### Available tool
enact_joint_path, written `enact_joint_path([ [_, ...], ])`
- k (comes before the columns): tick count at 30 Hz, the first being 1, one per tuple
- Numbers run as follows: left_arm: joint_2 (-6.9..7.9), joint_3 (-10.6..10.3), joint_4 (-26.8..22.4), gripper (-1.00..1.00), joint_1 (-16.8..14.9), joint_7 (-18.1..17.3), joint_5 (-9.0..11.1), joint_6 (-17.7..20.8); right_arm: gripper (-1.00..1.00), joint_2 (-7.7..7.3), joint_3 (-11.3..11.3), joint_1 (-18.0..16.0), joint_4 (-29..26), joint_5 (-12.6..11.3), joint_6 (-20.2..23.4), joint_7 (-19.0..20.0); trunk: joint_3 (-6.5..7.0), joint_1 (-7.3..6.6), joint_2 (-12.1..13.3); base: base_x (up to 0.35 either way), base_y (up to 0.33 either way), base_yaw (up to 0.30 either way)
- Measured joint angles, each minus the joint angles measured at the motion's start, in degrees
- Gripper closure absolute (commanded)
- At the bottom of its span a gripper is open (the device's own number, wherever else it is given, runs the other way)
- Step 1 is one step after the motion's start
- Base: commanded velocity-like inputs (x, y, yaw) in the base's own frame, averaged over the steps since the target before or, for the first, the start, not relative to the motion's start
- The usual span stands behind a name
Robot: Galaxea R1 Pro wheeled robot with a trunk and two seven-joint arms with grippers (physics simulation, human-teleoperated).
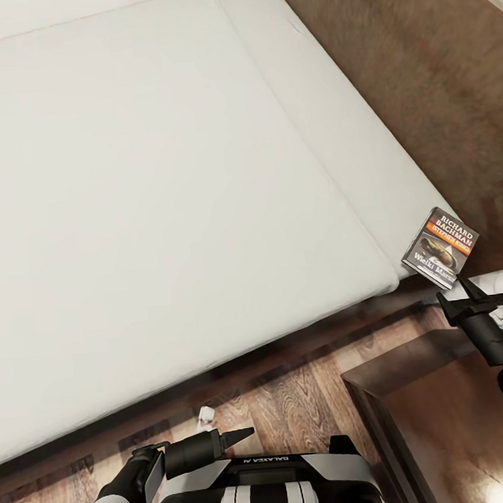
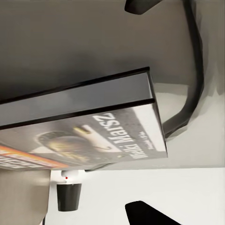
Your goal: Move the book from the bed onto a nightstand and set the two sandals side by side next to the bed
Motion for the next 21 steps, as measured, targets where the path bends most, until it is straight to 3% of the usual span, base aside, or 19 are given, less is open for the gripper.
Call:
enact_joint_path([
  [21, 0.00, 0.0, 0.0, -1.00, 0.0, 0.1, 0.0, 0.0, -1.00, 0.09, 0.1, 0.0, -0.3, 0.0, 0.0, 0.0, 0.00, 0.00, 0.0, 0.034, 0.000, 0.000],
])
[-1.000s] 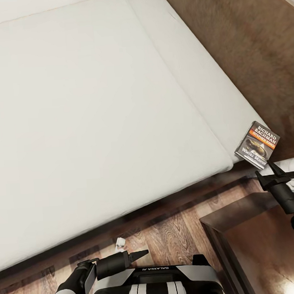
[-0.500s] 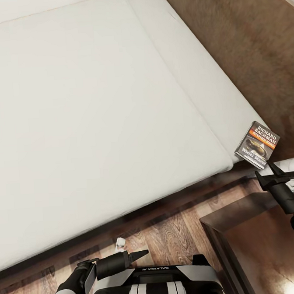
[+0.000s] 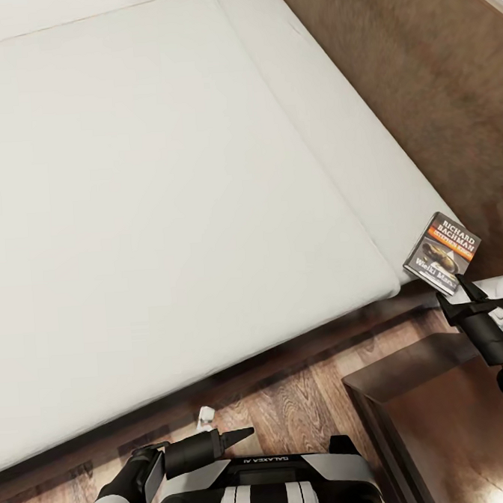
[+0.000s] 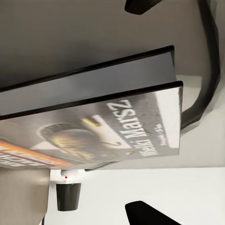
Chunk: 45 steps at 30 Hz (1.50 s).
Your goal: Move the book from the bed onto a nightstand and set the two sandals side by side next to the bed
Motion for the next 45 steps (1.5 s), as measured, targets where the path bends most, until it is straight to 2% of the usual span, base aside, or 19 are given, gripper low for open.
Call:
enact_joint_path([
  [10, 0.00, 0.0, 0.0, -1.00, 0.0, 0.0, 0.0, 0.0, -1.00, 0.00, 0.0, 0.0, 0.0, 0.0, 0.0, 0.0, 0.00, 0.00, 0.0, 0.003, 0.000, 0.000],
  [11, 0.00, 0.0, 0.0, -1.00, 0.0, 0.0, 0.0, 0.0, 1.00, 0.00, 0.0, 0.0, 0.0, 0.0, 0.0, 0.0, 0.00, 0.00, 0.0, 0.000, 0.000, 0.000],
  [37, 0.02, 0.0, 0.0, -1.00, 0.0, -0.2, 0.0, 0.0, 1.00, 0.00, -0.1, 0.0, 0.0, -0.1, 0.1, 0.0, 0.00, 0.00, 0.0, 0.000, 0.000, 0.000],
  [45, 0.00, -0.1, 0.0, -1.00, 0.0, -0.3, -0.1, 0.0, 1.00, 0.00, 0.0, 0.0, 0.0, 0.0, 0.1, 0.0, 1.43, -1.75, 3.2, 0.000, 0.000, 0.000],
])
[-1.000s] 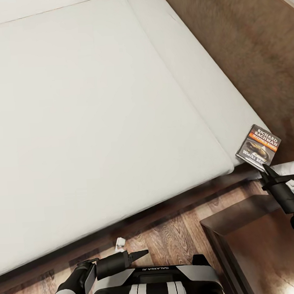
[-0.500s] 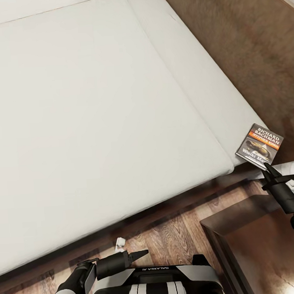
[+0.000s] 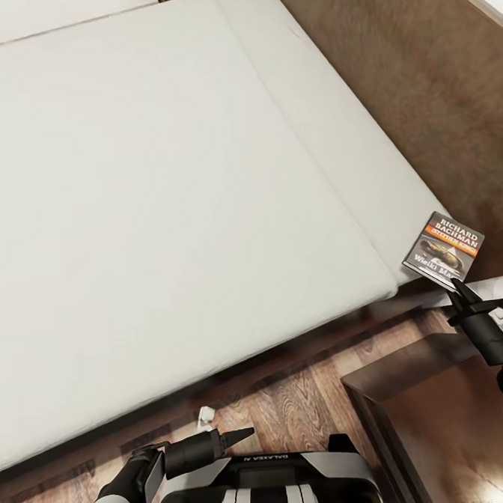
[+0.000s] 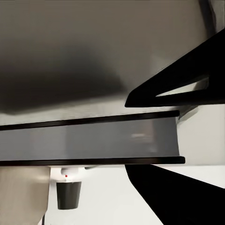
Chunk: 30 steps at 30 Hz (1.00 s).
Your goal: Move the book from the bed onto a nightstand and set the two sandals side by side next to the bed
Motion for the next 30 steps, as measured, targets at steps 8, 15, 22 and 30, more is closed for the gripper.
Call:
enact_joint_path([
  [8, 0.00, 0.0, 0.0, -1.00, 0.0, 0.0, 0.0, 0.0, 1.00, 0.00, 0.0, 0.0, 0.0, 0.0, 0.0, 0.0, 1.26, -1.54, 2.8, 0.000, 0.000, 0.000],
  [15, 0.00, 0.0, 0.0, -1.00, 0.0, 0.0, 0.0, 0.0, 1.00, 0.00, 0.0, 0.0, 0.0, 0.0, 0.0, 0.0, 2.15, -2.64, 4.8, 0.000, 0.000, 0.000],
  [22, 0.00, 0.0, 0.0, -1.00, 0.0, 0.0, 0.0, 0.1, 1.00, 0.00, 0.1, 0.0, 0.0, 0.0, 0.0, 0.0, 3.41, -4.17, 7.6, 0.000, 0.000, 0.000],
  [30, 0.00, 0.0, 0.0, -1.00, 0.0, 0.0, 0.0, 0.1, 1.00, 0.00, 0.1, 0.0, -0.1, 0.0, 0.1, 0.0, 4.85, -5.93, 10.8, 0.000, 0.000, 0.000],
])
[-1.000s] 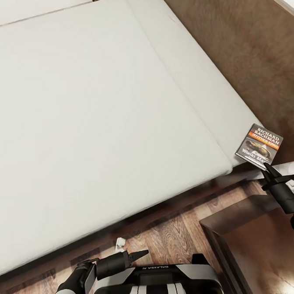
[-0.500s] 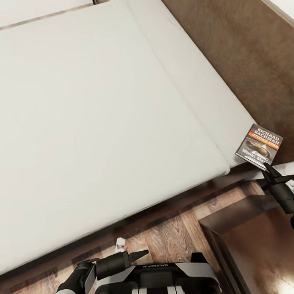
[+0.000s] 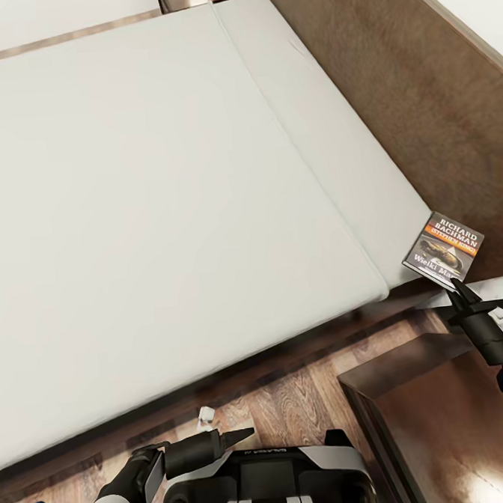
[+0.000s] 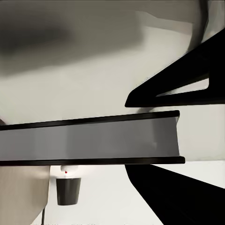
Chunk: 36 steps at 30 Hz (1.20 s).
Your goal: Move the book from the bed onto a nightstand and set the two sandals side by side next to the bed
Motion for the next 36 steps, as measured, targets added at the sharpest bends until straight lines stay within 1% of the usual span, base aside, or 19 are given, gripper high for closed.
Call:
enact_joint_path([
  [16, 0.00, -0.1, 0.0, -1.00, 0.0, 0.0, 0.0, 0.0, 1.00, 0.00, 0.1, 0.0, -0.4, 0.1, 0.2, 0.0, 2.87, -3.52, 6.4, 0.000, 0.000, 0.000],
  [19, 0.00, -0.1, 0.0, -1.00, 0.0, 0.0, 0.0, 0.0, 1.00, 0.19, 0.1, -0.1, -0.7, 0.1, 0.3, 0.1, 3.41, -4.18, 7.6, 0.000, 0.000, 0.000],
  [21, 0.00, -0.1, 0.0, -1.00, 0.0, 0.0, 0.0, 0.0, 1.00, 0.31, 0.3, -0.1, -1.8, 0.1, 0.4, 0.2, 3.77, -4.61, 8.4, 0.000, 0.000, 0.000],
  [23, 0.00, -0.1, 0.0, -1.00, 0.0, 0.0, 0.0, 0.0, 1.00, 0.53, 0.8, -0.1, -5.3, 0.3, 1.3, 0.2, 4.13, -5.06, 9.2, 0.000, 0.000, 0.000],
  [25, 0.00, -0.1, 0.0, -1.00, 0.0, 0.0, 0.0, 0.0, 1.00, 0.62, 1.6, 0.0, -7.6, 0.5, 2.9, 0.2, 4.49, -5.49, 10.0, 0.000, 0.000, 0.000],
  [27, -0.01, -0.1, 0.0, -1.00, 0.0, -0.1, 0.0, 0.1, 1.00, 0.70, 5.5, 0.1, -10.5, 0.9, 9.6, 0.2, 4.85, -5.93, 10.8, 0.000, 0.000, 0.000],
  [29, -0.01, -0.1, 0.0, -1.00, 0.0, -0.1, 0.0, 0.1, 1.00, 0.72, 9.6, 0.1, -13.9, 0.7, 17.8, 0.2, 5.21, -6.37, 11.6, 0.000, 0.000, 0.000],
  [30, 0.00, -0.1, 0.0, -1.00, 0.0, -0.1, 0.0, 0.1, 1.00, 0.72, 10.9, 0.1, -15.3, 0.6, 20.9, 0.2, 5.39, -6.59, 12.0, 0.000, 0.000, 0.000],
  [31, 0.00, -0.2, 0.0, -1.00, 0.0, 0.0, 0.0, 0.1, 1.00, 0.71, 11.6, 0.1, -16.4, 0.4, 23.0, 0.1, 5.57, -6.81, 12.4, 0.000, 0.000, 0.000],
  [32, -0.02, -0.2, 0.0, -1.00, 0.0, 0.0, 0.0, 0.1, 1.00, 0.71, 12.2, 0.2, -17.1, 0.3, 24.3, 0.1, 5.75, -7.03, 12.8, 0.000, 0.000, 0.000],
  [36, -0.02, -0.2, 0.0, -1.00, 0.0, 0.0, 0.0, 0.1, 1.00, 0.75, 13.6, 0.3, -19.6, 0.0, 26.5, 0.1, 6.47, -7.91, 14.4, 0.000, 0.000, 0.000],
])
